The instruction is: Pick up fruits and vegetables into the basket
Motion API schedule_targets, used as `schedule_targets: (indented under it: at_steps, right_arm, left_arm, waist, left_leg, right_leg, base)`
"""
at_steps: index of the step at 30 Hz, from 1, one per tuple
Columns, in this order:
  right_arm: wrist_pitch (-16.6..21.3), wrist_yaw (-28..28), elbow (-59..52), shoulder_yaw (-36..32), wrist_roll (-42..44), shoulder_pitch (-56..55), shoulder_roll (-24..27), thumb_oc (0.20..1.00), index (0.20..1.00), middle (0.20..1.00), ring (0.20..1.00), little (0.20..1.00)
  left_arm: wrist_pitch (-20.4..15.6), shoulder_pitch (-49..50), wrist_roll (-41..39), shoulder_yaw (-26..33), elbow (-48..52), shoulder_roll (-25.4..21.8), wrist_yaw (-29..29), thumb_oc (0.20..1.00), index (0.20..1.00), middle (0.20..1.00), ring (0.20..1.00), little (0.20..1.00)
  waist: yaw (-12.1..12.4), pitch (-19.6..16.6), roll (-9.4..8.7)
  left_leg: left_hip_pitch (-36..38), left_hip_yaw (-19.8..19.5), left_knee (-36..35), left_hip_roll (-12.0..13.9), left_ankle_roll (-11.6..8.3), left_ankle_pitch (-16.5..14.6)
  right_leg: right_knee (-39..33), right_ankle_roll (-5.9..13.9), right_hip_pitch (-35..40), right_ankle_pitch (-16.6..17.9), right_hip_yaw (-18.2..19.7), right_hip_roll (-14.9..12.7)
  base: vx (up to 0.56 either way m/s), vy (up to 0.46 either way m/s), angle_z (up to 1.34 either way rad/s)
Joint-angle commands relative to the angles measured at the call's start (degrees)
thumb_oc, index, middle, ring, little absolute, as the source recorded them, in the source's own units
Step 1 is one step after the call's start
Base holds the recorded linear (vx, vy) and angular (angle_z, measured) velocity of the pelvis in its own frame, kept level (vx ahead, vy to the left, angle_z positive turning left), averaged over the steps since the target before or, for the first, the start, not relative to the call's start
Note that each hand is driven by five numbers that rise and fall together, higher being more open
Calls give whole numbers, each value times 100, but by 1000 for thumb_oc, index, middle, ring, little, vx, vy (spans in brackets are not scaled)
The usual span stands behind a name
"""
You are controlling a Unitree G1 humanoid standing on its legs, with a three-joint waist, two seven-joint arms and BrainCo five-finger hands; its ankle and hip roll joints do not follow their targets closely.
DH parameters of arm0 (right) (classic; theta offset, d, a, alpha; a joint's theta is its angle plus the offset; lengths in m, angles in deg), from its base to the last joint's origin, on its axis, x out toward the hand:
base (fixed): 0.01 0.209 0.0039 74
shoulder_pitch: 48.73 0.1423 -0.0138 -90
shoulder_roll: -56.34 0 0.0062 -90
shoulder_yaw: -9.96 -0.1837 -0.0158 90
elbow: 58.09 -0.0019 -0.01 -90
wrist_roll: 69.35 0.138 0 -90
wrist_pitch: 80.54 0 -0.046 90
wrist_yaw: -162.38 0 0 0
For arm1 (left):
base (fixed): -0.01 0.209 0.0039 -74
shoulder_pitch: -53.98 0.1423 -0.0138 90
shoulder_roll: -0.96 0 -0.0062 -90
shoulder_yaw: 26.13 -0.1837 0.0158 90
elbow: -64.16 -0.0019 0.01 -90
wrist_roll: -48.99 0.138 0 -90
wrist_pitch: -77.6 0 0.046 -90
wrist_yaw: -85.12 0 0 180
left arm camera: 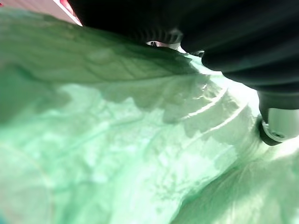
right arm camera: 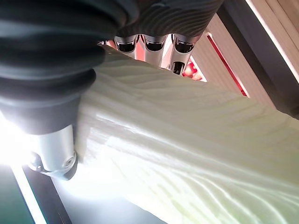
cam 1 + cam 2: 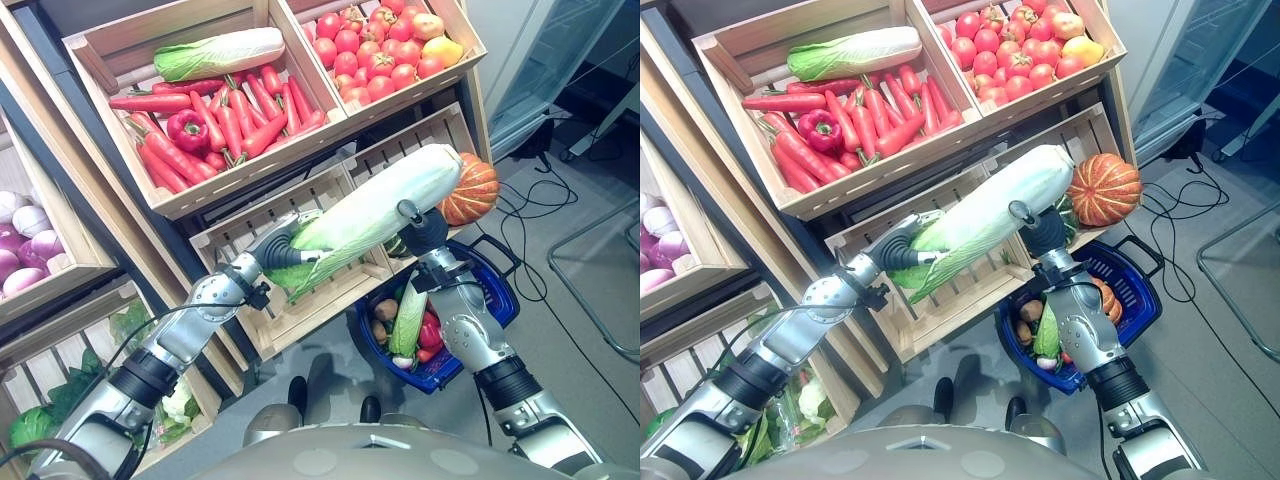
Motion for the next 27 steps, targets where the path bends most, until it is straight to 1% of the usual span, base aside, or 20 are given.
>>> schedule_targets:
  at_steps: [1, 3, 5, 6, 7, 9, 10, 14, 16, 17, 18, 19, 23, 24, 26, 27]
  right_arm:
    - [203, 199, -593, 129, -64, 202, -150, 200, 200, 200, 200, 200]
    - [188, 86, -516, 112, -115, 130, -147, 200, 200, 200, 200, 200]
    - [209, -24, -418, 14, -202, -25, -98, 200, 200, 200, 200, 200]
    - [212, -46, -408, -3, -208, -43, -88, 200, 200, 200, 200, 200]
    - [228, -118, -361, -46, -242, -94, -77, 200, 200, 200, 200, 200]
    - [387, -507, -147, -196, -424, -241, -52, 200, 200, 200, 200, 200]
    - [410, -519, -127, -207, -427, -250, -55, 200, 200, 200, 200, 200]
    - [733, -1268, 219, -447, -895, -348, -126, 200, 200, 200, 200, 200]
    - [935, -1776, 360, -595, -1168, -296, -149, 200, 200, 200, 200, 200]
    - [1051, -2125, 532, -738, -1289, -228, -157, 200, 200, 200, 200, 200]
    - [1101, -2367, 655, -816, -1424, -174, -150, 200, 200, 200, 200, 200]
    - [1172, -2564, 816, -890, -1515, -76, -106, 200, 200, 200, 200, 200]
    - [1295, -3254, 1095, -1096, -1744, 149, 90, 200, 200, 200, 200, 200]
    - [1288, -3450, 1182, -1129, -1796, 222, 119, 200, 200, 200, 200, 200]
    - [1326, -3688, 1542, -1276, -1738, 445, 270, 200, 200, 200, 200, 200]
    - [1313, -3828, 1660, -1309, -1788, 536, 306, 200, 200, 200, 200, 200]
  left_arm:
    - [106, -135, 588, 57, -159, -180, -392, 200, 200, 200, 200, 200]
    - [217, -95, 835, 114, -214, -273, -609, 213, 213, 213, 213, 213]
    - [267, 31, 1031, 313, -296, -406, -804, 846, 846, 846, 846, 846]
    - [267, 51, 1046, 345, -313, -424, -820, 1000, 1000, 1000, 1000, 1000]
    - [281, 100, 1111, 427, -351, -462, -914, 1000, 1000, 1000, 1000, 1000]
    - [367, 256, 1242, 656, -492, -538, -1241, 1000, 1000, 1000, 1000, 1000]
    - [362, 270, 1256, 676, -499, -539, -1259, 1000, 1000, 1000, 1000, 1000]
    - [481, 361, 1453, 886, -694, -515, -1839, 1000, 1000, 1000, 1000, 1000]
    - [543, 337, 1469, 986, -741, -488, -2120, 1000, 1000, 1000, 1000, 1000]
    - [498, 275, 1496, 1037, -797, -469, -2367, 1000, 1000, 1000, 1000, 1000]
    - [442, 223, 1549, 1053, -839, -448, -2521, 1000, 1000, 1000, 1000, 1000]
    - [461, 155, 1559, 1061, -844, -422, -2693, 1000, 1000, 1000, 1000, 1000]
    - [541, -20, 1452, 1035, -800, -405, -2989, 1000, 1000, 1000, 1000, 1000]
    - [544, -59, 1390, 1006, -809, -403, -3025, 1000, 1000, 1000, 1000, 1000]
    - [420, -199, 1317, 913, -891, -433, -3184, 1000, 1000, 1000, 1000, 1000]
    - [382, -258, 1268, 887, -916, -437, -3204, 1000, 1000, 1000, 1000, 1000]
  waist:
    - [21, -267, -260]
    - [17, -274, -262]
    - [13, -258, -265]
    - [12, -254, -265]
    - [10, -239, -264]
    - [0, -171, -258]
    - [-1, -163, -257]
    - [-32, 70, -214]
    - [-52, 274, -195]
    - [-71, 488, -185]
    - [-77, 620, -182]
    - [-84, 784, -181]
    - [-80, 1352, -202]
    - [-73, 1423, -203]
    - [-54, 1650, -220]
    - [-41, 1699, -215]
  left_leg:
    - [181, 191, 12, -254, 226, -812]
    - [173, 203, 12, -258, 227, -812]
    - [172, 216, 12, -266, 236, -811]
    - [170, 217, 12, -268, 238, -810]
    - [164, 226, 12, -269, 243, -807]
    - [137, 251, 12, -274, 251, -790]
    - [133, 251, 12, -275, 252, -790]
    - [-52, 214, 12, -297, 266, -740]
    - [-169, 255, 12, -295, 280, -705]
    - [-301, 294, 110, -290, 279, -691]
    - [-416, 310, 253, -295, 271, -716]
    - [-552, 343, 444, -300, 251, -745]
    - [-1211, 395, 1407, -312, 102, -851]
    - [-1350, 403, 1612, -296, 81, -902]
    - [-1722, 405, 2138, -242, 4, -1006]
    - [-1839, 402, 2277, -231, -8, -1051]
  right_leg:
    - [24, 605, -189, 62, 101, -357]
    - [24, 604, -194, 56, 107, -354]
    - [24, 596, -197, 52, 117, -344]
    - [24, 594, -198, 52, 119, -343]
    - [24, 587, -204, 51, 127, -339]
    - [24, 570, -233, 63, 149, -324]
    - [24, 569, -237, 64, 151, -323]
    - [173, 530, -457, 23, 161, -282]
    - [327, 496, -649, -37, 183, -264]
    - [525, 462, -837, -86, 194, -244]
    - [677, 443, -959, -125, 200, -239]
    - [829, 416, -1074, -161, 192, -234]
    - [1461, 311, -1495, -288, 107, -273]
    - [1618, 288, -1603, -335, 96, -287]
    - [1998, 235, -1850, -436, 79, -330]
    - [2106, 217, -1936, -478, 71, -335]
  base:
    - [0, 0, 0]
    - [0, 0, 0]
    - [16, -5, -1]
    - [18, -5, -5]
    - [10, -5, -8]
    - [5, -6, -8]
    - [-9, -7, -5]
    - [-105, -5, -3]
    - [-211, -20, -2]
    - [-243, -34, -3]
    - [-257, -41, -8]
    - [-201, -33, -9]
    - [-171, -43, -6]
    - [-122, -36, 0]
    - [-93, -40, 0]
    - [-96, -43, 3]
